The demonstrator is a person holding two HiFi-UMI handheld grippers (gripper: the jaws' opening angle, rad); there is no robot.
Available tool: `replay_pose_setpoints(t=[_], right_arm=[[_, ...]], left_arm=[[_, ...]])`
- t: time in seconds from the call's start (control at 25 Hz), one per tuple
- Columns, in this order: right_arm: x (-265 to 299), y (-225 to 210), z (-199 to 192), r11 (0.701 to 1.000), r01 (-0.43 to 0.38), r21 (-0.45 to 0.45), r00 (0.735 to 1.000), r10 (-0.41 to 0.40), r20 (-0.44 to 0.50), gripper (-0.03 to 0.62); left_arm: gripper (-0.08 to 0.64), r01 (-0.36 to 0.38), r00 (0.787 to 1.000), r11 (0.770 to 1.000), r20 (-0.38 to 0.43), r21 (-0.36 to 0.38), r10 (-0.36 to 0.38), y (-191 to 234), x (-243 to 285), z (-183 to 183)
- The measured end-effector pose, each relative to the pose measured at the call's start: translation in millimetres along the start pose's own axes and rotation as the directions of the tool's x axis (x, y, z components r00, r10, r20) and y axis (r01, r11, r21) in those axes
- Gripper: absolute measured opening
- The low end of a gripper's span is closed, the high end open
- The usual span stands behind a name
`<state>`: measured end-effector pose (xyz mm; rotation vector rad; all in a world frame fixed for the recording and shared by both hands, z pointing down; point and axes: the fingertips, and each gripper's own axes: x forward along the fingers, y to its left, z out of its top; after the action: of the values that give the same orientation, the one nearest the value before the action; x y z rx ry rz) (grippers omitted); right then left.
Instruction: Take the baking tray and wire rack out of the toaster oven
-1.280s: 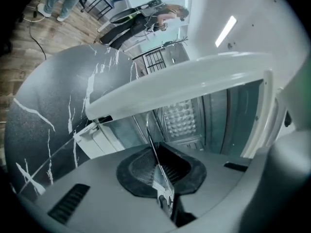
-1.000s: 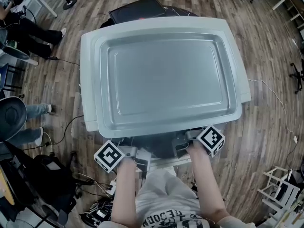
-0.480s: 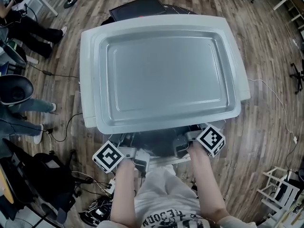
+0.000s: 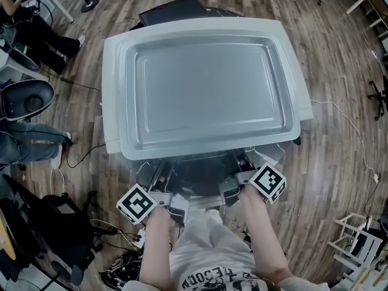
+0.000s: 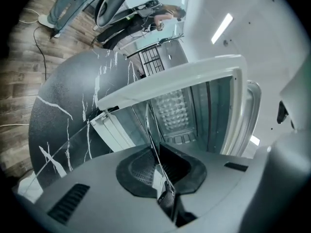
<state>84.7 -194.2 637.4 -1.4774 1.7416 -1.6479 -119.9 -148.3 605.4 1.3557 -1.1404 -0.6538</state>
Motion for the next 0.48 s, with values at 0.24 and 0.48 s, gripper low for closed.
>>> replay_pose_setpoints(t=[0.24,0.48], right_arm=[[-16,0,-6,1.000,-0.017,0.007,1.000,0.017,-0.011,0.021],[-40,-5,-15,1.000,-0.005,0.016,1.000,0.006,-0.017,0.020]], left_arm=[[0.009,-0.023,1.000,1.000,-0.003,-0.003,0.023,2,-17,-11],[0.011,-0.013,1.000,1.000,-0.012,0.004,0.013,0,-36,-23]])
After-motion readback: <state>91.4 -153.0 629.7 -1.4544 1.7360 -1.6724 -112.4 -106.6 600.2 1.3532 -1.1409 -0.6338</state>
